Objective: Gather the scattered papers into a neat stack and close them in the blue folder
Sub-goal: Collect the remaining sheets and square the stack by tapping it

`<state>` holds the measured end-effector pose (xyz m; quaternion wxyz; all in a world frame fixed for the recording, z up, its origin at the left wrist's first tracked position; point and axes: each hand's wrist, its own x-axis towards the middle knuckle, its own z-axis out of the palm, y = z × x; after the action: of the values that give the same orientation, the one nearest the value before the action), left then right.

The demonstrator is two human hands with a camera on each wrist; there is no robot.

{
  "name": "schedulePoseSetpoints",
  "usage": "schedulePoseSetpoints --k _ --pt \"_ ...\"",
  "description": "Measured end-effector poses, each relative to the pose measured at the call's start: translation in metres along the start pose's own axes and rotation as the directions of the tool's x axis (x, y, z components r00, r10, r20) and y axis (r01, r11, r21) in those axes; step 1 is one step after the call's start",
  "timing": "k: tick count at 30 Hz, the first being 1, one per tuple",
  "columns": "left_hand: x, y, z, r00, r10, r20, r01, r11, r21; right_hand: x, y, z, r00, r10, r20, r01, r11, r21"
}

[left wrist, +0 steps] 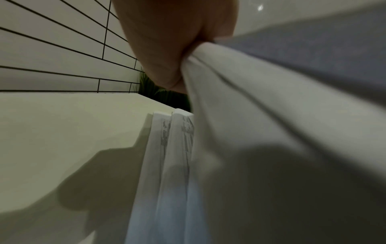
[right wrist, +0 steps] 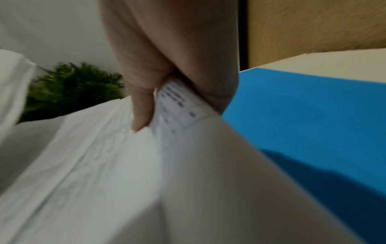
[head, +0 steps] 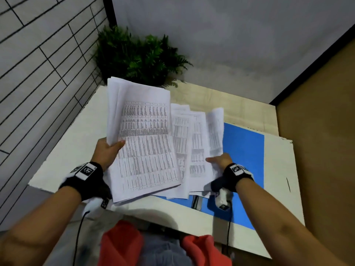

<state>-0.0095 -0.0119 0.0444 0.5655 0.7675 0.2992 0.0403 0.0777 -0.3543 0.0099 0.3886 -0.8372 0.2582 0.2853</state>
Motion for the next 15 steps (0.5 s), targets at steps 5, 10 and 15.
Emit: schedulePoseSetpoints --k 5,10,15 --pt "-0.003 -0.001 -0.003 1.0 -0.028 0.0 0.028 0.999 -0.03 -0.013 -0.019 -0.003 0.987 -0.148 -0.064 0.137 0.978 -0.158" --pt "-0.008 -0.002 0.0 1.0 -0.018 0.015 0.019 0.999 -0.044 -0.031 -0.019 -0.04 0.939 -0.296 -0.174 0.257 0.942 -0.217" --pt "-0.018 0.005 0.011 0.999 0.018 0.028 -0.017 0.999 -0.041 -0.055 -0.013 -0.069 0.91 -0.316 -0.27 0.272 0.944 -0.188"
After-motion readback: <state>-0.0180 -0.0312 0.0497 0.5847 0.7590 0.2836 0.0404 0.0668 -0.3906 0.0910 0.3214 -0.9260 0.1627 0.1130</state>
